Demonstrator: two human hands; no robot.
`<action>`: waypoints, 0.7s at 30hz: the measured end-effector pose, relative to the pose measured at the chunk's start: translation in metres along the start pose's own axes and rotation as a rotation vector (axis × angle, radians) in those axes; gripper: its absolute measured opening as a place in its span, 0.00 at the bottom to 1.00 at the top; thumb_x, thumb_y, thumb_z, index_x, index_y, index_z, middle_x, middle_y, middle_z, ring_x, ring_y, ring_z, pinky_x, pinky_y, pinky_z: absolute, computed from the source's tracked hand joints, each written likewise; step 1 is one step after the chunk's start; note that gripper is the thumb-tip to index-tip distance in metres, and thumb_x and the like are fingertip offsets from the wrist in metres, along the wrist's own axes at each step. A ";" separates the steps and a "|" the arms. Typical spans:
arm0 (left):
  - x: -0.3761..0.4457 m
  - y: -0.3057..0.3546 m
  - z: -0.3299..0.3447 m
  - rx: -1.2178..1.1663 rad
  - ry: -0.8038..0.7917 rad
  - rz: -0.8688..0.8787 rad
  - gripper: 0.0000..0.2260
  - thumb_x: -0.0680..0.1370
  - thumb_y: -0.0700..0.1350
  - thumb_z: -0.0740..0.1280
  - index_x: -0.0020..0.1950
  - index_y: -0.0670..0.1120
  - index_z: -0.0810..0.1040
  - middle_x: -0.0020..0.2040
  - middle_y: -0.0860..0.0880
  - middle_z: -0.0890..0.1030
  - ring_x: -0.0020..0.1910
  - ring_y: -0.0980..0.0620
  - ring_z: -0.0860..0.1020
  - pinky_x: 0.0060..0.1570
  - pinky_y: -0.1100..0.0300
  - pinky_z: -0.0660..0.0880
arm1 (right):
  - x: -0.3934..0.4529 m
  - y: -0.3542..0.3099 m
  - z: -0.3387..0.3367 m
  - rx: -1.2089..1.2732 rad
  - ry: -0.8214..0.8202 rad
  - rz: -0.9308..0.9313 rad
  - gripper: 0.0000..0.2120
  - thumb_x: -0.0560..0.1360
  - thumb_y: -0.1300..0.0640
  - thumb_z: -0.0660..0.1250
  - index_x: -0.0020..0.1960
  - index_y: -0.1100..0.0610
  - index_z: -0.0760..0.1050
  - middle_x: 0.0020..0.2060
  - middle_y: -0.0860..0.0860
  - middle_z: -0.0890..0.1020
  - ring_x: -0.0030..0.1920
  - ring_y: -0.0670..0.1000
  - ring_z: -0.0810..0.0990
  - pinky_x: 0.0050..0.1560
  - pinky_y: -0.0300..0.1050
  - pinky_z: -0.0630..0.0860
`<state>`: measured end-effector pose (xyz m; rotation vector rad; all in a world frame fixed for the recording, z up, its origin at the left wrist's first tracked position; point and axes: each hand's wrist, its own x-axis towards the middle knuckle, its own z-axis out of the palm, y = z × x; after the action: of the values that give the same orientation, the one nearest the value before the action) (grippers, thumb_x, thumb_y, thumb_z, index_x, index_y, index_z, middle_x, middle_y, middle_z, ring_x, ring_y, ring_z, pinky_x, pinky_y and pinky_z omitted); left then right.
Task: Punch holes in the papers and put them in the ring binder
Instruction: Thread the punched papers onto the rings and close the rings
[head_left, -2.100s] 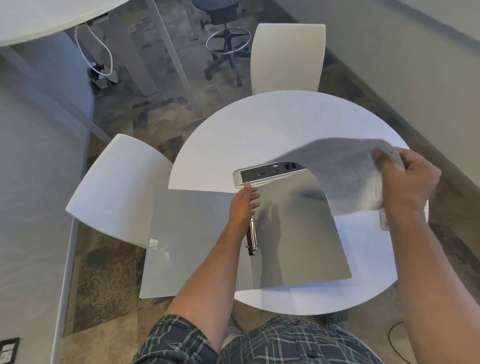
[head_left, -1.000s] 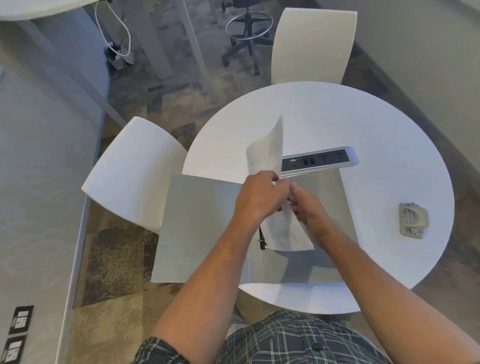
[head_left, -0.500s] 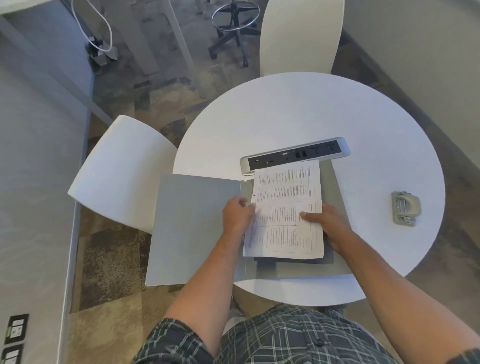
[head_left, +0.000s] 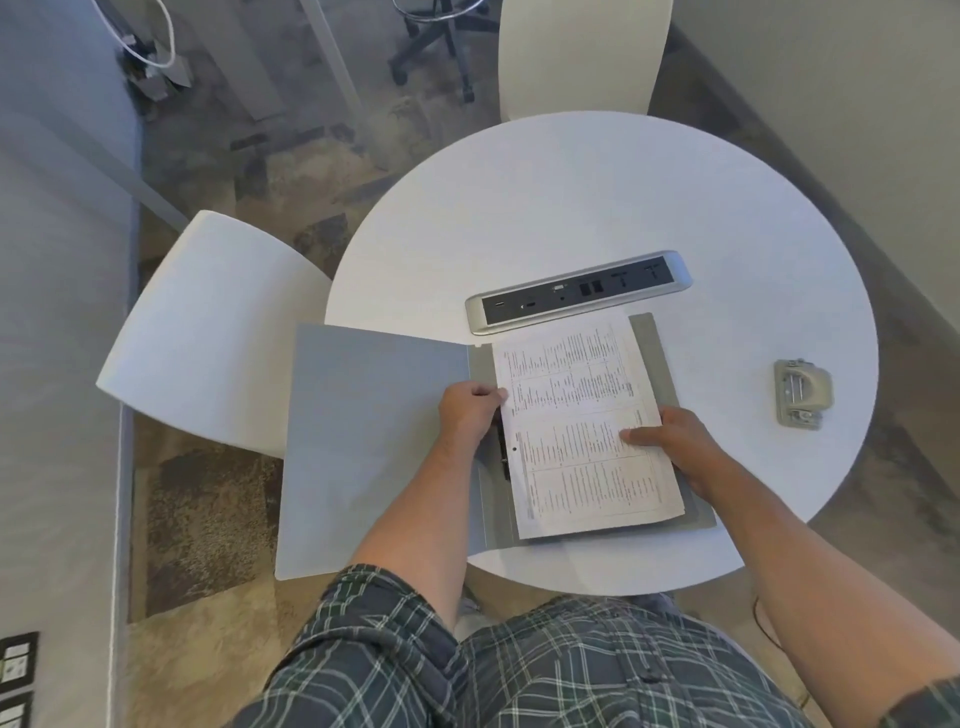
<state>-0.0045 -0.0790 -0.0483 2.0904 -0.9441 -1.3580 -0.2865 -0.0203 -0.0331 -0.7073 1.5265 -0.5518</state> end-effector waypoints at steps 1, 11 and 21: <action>0.001 0.002 0.001 0.018 -0.006 -0.001 0.03 0.77 0.44 0.75 0.45 0.45 0.85 0.47 0.48 0.87 0.47 0.48 0.83 0.48 0.56 0.80 | -0.001 0.001 0.000 0.001 0.008 0.000 0.11 0.74 0.65 0.74 0.55 0.57 0.82 0.49 0.53 0.89 0.49 0.57 0.88 0.48 0.53 0.83; 0.012 0.011 0.010 0.043 -0.077 -0.031 0.07 0.76 0.40 0.76 0.38 0.44 0.81 0.45 0.44 0.86 0.37 0.49 0.82 0.45 0.53 0.81 | -0.002 0.013 -0.007 0.032 0.088 -0.028 0.10 0.74 0.63 0.75 0.56 0.59 0.83 0.47 0.54 0.89 0.43 0.55 0.89 0.40 0.48 0.83; 0.010 0.017 0.007 0.098 -0.201 -0.091 0.07 0.75 0.38 0.77 0.50 0.36 0.83 0.45 0.44 0.85 0.34 0.51 0.82 0.24 0.68 0.70 | -0.007 0.034 -0.012 0.063 0.071 -0.018 0.11 0.75 0.60 0.76 0.57 0.58 0.83 0.48 0.53 0.89 0.46 0.56 0.89 0.49 0.55 0.84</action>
<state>-0.0125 -0.0978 -0.0455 2.1209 -1.0254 -1.6239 -0.3022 0.0071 -0.0515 -0.6594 1.5630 -0.6412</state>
